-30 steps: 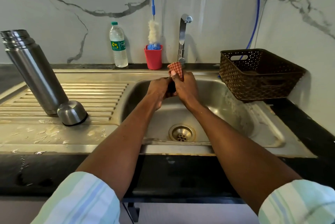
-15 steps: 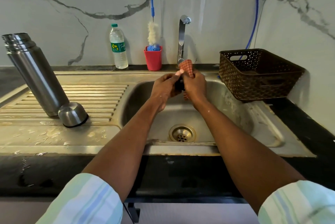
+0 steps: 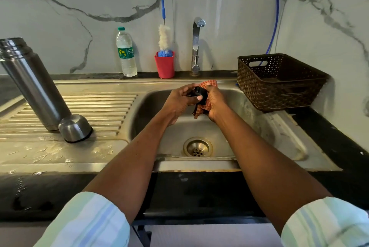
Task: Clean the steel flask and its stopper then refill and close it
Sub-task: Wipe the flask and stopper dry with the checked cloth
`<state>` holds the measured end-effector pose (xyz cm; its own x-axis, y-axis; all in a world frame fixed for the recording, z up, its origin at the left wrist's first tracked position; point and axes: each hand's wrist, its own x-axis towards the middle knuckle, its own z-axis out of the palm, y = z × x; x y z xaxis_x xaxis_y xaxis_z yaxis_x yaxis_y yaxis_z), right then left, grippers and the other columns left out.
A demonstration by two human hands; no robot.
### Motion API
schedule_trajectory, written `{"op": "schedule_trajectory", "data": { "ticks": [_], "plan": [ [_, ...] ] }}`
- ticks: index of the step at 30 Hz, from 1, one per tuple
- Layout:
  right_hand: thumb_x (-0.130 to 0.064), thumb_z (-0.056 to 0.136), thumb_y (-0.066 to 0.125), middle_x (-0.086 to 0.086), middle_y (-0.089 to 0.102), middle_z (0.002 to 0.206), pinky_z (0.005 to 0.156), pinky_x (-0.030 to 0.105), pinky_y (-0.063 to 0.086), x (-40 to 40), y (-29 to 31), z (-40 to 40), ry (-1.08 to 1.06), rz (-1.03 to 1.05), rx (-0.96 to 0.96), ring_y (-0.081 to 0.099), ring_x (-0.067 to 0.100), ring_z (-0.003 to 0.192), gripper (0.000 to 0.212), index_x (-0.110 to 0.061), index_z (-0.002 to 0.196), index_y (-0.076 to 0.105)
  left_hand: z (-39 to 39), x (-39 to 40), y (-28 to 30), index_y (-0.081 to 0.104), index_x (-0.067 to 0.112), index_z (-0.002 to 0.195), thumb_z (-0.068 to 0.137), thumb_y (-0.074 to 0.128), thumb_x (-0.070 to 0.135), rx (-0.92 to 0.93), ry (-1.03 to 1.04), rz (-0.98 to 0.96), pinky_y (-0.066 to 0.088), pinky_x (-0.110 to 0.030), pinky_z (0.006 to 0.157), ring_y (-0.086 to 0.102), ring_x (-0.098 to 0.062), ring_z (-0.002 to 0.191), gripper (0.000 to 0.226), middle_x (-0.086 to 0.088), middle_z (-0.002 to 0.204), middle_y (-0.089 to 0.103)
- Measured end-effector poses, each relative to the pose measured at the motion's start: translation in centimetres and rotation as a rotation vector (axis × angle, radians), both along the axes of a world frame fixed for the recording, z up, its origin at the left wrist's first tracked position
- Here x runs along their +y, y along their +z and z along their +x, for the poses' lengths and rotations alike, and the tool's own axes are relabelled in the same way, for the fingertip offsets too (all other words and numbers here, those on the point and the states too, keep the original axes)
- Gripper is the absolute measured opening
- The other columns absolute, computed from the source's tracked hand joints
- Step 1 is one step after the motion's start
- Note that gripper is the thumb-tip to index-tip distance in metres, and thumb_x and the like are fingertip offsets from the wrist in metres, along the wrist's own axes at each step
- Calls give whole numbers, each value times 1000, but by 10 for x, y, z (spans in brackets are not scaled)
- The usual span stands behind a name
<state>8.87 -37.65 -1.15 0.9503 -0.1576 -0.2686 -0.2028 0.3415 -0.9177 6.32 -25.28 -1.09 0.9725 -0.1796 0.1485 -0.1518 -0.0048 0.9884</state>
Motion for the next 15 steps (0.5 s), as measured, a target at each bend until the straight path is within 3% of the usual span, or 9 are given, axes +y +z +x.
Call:
{"op": "schedule_trajectory", "data": {
  "ticks": [2,4,6,8,10,12,15],
  "plan": [
    [-31,91,59,9,72,100,70,33,56,0,3,1,-79,-177,-122,68,22,85,24,-13,102,69,1,-5,2,68,18,111,90,69,12,73,13,-104,56,-34,93,69,-19,106,22,-6,112,72],
    [-35,94,60,0,69,93,72,31,55,2,9,-2,-132,-456,-315,66,16,85,20,-19,102,68,0,-5,6,65,11,112,95,64,30,171,71,-141,59,-37,85,68,-26,98,25,-14,111,71],
    [-40,94,60,-2,67,90,66,28,49,5,8,-6,-102,-722,-499,63,13,81,21,-22,99,67,1,-1,5,63,8,111,99,54,44,251,92,-75,58,-34,69,66,-23,79,39,-16,96,70],
    [-43,93,58,0,65,95,64,25,42,8,5,-6,-61,-874,-565,60,13,82,27,-20,104,67,2,6,5,64,8,106,100,49,46,282,53,-57,52,-30,62,61,-19,70,41,-11,84,67],
    [-43,95,57,-1,65,98,65,25,42,9,5,-7,-31,-819,-516,60,13,85,29,-19,109,66,3,9,4,64,7,106,100,54,40,258,35,-93,51,-28,62,61,-18,71,34,-10,86,68],
    [-40,95,56,0,68,101,72,28,52,8,8,-9,-20,-569,-331,63,15,88,31,-17,113,66,5,10,2,60,4,115,97,62,31,172,48,-49,54,-29,65,66,-21,81,32,-12,98,70],
    [-29,97,53,10,71,90,67,34,55,-3,13,-16,175,-72,35,66,22,74,26,-9,104,68,3,9,-4,57,9,125,94,67,24,-79,60,305,56,-26,77,67,-19,97,36,-8,110,68]
  ]
}}
